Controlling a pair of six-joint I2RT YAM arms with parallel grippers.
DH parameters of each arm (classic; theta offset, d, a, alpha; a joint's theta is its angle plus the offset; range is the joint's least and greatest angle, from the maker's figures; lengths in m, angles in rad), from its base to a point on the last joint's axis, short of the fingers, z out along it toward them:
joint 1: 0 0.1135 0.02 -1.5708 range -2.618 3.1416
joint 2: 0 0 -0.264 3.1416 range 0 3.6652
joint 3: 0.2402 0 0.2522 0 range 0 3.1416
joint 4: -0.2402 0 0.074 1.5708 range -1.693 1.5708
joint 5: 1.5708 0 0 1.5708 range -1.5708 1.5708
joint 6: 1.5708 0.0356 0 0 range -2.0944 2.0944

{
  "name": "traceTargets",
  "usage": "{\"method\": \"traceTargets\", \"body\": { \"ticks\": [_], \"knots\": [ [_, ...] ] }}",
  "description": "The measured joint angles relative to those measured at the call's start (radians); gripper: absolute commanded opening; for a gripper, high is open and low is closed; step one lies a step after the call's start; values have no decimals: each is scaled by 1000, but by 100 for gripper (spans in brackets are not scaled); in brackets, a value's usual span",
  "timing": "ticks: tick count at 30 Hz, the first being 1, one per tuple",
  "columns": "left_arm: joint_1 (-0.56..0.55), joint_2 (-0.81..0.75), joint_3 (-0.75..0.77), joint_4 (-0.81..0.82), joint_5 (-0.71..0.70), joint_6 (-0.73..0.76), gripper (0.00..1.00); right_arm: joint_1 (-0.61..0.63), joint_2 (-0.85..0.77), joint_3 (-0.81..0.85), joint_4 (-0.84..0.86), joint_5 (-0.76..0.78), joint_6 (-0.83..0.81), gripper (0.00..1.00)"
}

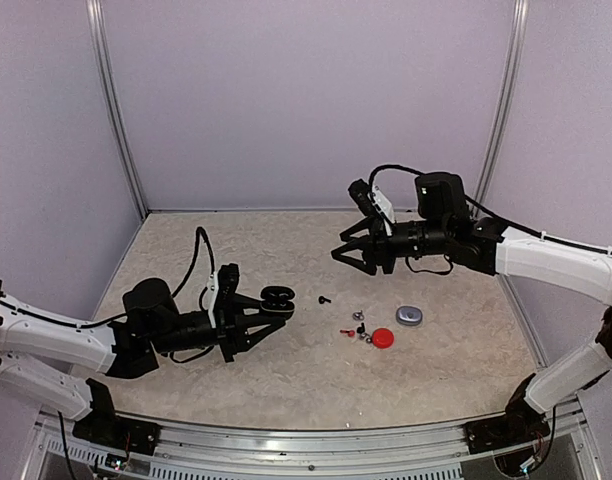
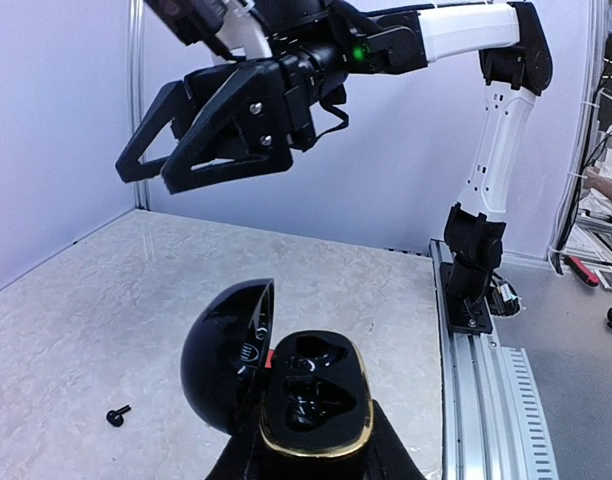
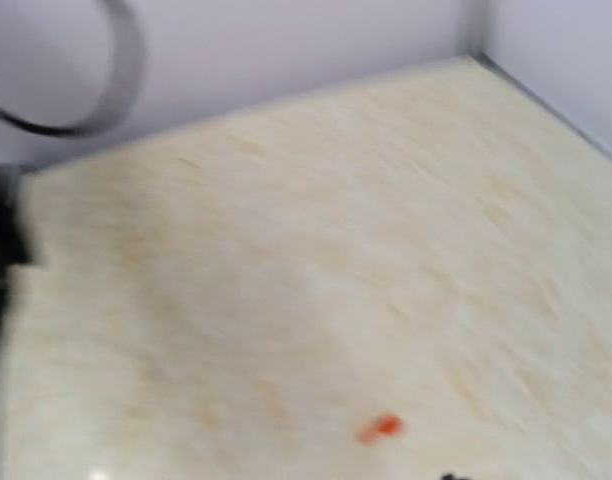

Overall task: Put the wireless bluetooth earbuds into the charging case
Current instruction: Move the right earbud to the center of the board.

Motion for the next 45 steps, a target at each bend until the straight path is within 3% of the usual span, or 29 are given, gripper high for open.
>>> {"method": "traceTargets", "body": {
  "ticks": [9, 17, 34, 45],
  "knots": [
    [33, -14, -40, 42, -1, -39, 6, -31, 409, 251, -200, 130, -75, 54],
    [51, -15, -63, 62, -1, -46, 6, -47, 637, 443, -339, 169, -109, 51],
    [74, -9, -72, 89, 16, -51, 6, -57, 845, 661, -531, 167, -164, 44],
    [77, -5, -72, 98, 26, -53, 6, -55, 890, 689, -600, 198, -185, 38]
  ]
}}
